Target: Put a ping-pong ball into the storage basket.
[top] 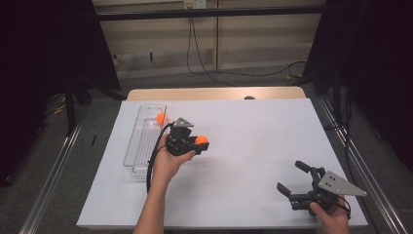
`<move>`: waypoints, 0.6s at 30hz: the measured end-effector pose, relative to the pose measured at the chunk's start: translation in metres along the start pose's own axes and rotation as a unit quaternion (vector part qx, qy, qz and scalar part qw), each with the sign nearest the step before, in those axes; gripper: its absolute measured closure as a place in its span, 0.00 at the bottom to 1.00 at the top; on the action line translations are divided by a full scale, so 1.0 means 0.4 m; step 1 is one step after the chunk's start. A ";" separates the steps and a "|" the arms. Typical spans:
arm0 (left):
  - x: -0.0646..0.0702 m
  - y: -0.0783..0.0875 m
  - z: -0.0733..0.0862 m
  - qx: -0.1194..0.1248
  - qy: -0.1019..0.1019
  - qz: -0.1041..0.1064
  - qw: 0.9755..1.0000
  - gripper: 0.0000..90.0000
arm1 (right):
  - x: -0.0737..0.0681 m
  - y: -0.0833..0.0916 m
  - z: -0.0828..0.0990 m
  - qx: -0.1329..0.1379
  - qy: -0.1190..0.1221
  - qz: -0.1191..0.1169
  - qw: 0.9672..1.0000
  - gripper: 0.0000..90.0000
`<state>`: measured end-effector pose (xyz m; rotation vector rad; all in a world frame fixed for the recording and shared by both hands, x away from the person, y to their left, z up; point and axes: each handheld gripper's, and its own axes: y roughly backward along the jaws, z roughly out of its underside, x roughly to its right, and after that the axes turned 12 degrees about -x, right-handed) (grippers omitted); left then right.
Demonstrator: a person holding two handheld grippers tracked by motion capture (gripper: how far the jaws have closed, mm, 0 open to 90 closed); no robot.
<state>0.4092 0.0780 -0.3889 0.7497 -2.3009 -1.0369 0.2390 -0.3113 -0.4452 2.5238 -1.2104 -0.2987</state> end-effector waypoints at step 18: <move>-0.020 0.016 0.009 0.000 0.011 -0.008 1.000 0.57 | -0.001 -0.001 0.000 -0.001 0.001 0.000 1.000 0.02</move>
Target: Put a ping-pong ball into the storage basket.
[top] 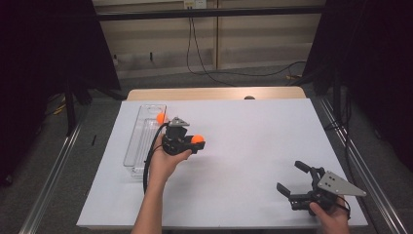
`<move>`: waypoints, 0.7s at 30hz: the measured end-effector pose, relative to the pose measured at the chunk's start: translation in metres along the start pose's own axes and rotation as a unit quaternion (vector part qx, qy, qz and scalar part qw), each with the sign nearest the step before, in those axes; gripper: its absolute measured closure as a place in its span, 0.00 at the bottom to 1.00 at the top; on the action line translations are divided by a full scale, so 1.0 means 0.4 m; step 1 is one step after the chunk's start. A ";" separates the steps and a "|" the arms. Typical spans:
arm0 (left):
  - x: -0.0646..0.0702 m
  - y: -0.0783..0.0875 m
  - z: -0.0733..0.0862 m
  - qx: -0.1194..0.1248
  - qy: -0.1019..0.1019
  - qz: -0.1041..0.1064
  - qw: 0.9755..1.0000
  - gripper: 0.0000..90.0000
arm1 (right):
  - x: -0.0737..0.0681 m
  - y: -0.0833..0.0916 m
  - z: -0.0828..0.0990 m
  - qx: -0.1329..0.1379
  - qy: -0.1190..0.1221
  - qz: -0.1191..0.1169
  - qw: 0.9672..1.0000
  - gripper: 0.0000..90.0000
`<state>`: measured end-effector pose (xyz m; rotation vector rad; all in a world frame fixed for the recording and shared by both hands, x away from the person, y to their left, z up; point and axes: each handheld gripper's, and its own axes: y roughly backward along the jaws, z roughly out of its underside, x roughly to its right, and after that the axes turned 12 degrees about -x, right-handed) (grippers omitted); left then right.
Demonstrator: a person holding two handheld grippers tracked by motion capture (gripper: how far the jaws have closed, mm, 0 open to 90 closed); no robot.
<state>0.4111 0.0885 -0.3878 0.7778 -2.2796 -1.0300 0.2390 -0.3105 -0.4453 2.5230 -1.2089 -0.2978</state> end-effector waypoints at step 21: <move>-0.022 0.015 0.009 0.002 0.012 -0.010 1.000 0.57 | -0.001 0.000 0.000 -0.001 0.000 -0.001 1.000 0.02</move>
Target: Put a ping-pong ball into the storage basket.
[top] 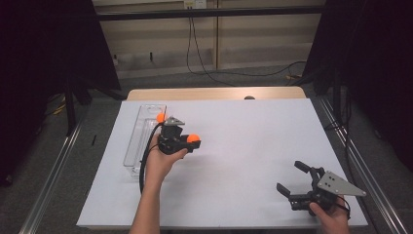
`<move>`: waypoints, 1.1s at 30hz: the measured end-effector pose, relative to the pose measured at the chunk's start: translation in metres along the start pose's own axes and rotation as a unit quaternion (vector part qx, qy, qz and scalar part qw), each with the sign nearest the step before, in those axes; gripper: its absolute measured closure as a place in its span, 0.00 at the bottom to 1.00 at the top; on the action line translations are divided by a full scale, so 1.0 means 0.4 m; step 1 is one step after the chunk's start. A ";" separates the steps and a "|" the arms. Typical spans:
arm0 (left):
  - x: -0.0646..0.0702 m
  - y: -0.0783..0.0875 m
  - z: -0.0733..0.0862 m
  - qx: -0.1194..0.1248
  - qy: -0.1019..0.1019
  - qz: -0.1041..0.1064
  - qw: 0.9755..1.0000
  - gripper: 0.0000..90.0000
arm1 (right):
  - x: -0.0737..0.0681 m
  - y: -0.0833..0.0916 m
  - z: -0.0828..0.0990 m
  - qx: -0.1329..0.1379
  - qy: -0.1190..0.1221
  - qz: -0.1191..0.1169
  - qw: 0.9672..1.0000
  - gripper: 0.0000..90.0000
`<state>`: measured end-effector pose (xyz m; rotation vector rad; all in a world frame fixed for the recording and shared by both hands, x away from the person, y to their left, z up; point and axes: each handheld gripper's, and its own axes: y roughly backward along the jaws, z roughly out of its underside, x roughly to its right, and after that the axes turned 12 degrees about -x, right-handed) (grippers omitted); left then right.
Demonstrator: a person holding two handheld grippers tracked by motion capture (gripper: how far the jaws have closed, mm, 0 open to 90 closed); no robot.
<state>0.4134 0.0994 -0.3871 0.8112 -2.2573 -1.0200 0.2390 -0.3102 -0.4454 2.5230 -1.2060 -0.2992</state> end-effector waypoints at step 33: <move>-0.031 0.024 0.013 -0.004 0.017 -0.016 1.000 0.57 | 0.001 0.001 0.000 0.001 0.000 0.000 1.000 0.02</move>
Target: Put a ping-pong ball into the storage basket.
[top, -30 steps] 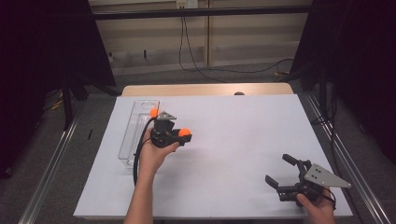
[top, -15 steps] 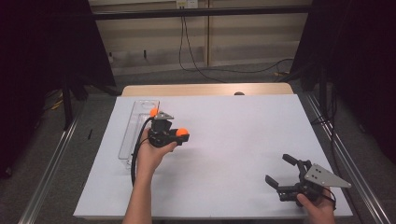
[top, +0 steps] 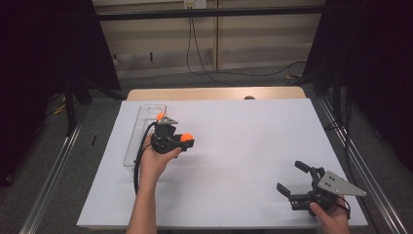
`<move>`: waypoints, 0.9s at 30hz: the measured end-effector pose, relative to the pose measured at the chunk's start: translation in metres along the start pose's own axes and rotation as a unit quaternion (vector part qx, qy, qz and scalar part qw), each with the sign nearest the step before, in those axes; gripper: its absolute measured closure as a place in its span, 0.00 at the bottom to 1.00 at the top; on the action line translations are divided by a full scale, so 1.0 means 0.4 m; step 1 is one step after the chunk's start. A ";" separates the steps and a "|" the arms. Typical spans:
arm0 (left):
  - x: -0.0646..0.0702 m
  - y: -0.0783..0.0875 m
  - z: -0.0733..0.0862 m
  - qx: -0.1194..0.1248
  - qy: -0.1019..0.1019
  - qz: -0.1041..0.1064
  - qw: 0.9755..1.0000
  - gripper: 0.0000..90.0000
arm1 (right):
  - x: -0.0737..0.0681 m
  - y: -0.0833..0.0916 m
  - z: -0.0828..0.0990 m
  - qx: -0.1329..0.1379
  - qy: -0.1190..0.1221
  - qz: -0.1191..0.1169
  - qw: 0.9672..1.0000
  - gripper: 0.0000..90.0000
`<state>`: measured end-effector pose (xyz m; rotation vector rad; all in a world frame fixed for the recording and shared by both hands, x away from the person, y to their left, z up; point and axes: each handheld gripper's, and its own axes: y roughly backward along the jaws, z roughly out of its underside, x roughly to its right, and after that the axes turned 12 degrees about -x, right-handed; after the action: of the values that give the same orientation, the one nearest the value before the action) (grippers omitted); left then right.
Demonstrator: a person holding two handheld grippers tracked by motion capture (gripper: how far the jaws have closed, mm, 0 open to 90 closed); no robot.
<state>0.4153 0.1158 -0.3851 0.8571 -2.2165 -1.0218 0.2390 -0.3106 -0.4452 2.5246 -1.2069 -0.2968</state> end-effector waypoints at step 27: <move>-0.023 0.027 0.010 0.009 0.014 -0.014 1.000 0.57 | 0.000 0.000 0.000 -0.001 0.000 0.001 1.000 0.02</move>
<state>0.4150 0.1300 -0.3807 0.9061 -2.1993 -0.9994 0.2390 -0.3106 -0.4453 2.5225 -1.2078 -0.2961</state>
